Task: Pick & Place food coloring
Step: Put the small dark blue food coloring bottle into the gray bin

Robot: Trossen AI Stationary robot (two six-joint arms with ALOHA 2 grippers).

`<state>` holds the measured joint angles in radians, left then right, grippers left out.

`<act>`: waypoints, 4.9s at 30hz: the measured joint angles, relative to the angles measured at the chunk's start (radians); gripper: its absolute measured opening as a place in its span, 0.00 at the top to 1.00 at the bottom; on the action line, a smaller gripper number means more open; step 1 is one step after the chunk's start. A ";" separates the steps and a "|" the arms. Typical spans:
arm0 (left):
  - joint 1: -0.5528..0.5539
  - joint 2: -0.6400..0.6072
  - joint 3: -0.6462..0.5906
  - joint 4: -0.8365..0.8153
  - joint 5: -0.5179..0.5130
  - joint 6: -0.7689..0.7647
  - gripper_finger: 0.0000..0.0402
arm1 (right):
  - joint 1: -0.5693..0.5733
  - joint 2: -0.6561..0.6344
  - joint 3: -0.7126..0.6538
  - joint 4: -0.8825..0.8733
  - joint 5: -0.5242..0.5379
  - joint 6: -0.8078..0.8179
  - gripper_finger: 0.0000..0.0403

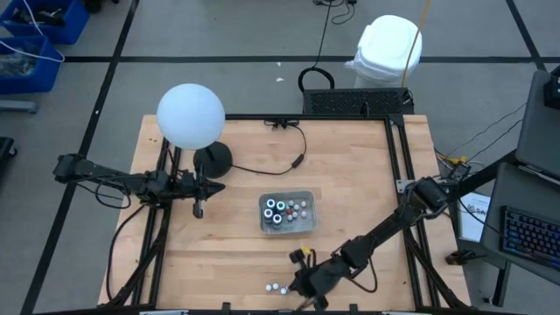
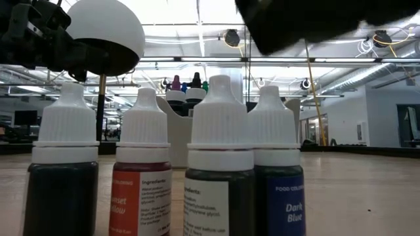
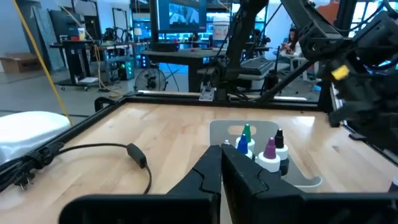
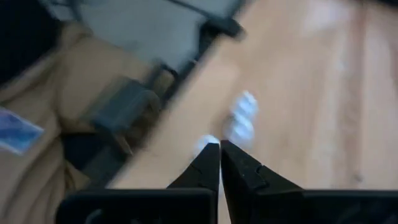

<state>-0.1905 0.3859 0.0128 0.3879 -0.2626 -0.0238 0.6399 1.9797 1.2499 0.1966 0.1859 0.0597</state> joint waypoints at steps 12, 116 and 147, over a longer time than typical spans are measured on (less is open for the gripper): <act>0.000 0.000 0.000 0.005 0.000 -0.015 0.96 | 0.031 0.005 0.000 0.102 0.071 -0.098 0.80; 0.000 0.000 0.000 -0.020 0.000 -0.032 0.96 | -0.052 -0.591 -0.617 0.321 0.358 -0.048 0.89; 0.000 0.000 0.000 -0.018 -0.007 0.047 0.96 | -0.342 -0.488 -0.711 0.615 0.116 -0.071 0.89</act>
<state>-0.1905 0.3859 0.0128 0.3695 -0.2699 0.0227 0.2979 1.4918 0.5394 0.8120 0.3020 -0.0115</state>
